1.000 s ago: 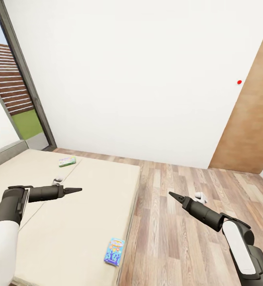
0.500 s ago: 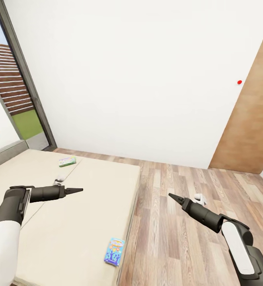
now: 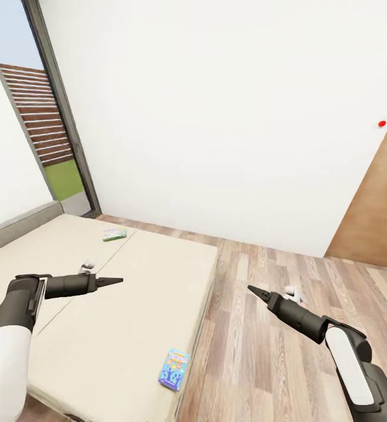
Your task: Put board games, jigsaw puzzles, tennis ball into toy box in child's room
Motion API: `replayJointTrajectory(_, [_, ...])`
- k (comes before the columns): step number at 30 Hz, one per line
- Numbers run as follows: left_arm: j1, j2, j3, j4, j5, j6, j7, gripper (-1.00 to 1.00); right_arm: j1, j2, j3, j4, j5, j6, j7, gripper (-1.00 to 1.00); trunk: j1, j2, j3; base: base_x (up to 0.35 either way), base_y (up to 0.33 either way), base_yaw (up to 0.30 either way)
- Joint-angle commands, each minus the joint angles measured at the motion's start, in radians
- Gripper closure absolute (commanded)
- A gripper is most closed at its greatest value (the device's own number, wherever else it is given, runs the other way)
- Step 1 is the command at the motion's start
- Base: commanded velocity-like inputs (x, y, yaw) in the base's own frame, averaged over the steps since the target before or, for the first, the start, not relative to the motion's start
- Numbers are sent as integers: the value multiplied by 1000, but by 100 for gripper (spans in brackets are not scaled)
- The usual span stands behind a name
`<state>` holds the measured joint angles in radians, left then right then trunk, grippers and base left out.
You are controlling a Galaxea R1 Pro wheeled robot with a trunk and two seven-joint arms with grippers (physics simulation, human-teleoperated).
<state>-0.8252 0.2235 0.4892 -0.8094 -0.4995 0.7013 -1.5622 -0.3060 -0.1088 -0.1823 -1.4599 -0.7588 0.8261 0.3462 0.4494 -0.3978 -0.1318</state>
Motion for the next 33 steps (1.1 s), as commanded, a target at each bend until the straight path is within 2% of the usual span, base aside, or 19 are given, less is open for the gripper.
replayJointTrajectory(1, [-2,-1,3,0,-10,11,-9,-100,-1,0,-2,0,3,5,5,-100,1,-2,-2,0,-20,276])
replayJointTrajectory(22, [-2,-2,3,0,-10,10,-9,-100,-1,1,-1,0,3,5,5,-100,1,-2,7,0,-3,278])
replayJointTrajectory(33, [-2,-1,3,0,-10,11,-9,-100,-1,3,0,0,3,5,5,-100,1,-2,13,0,-173,279])
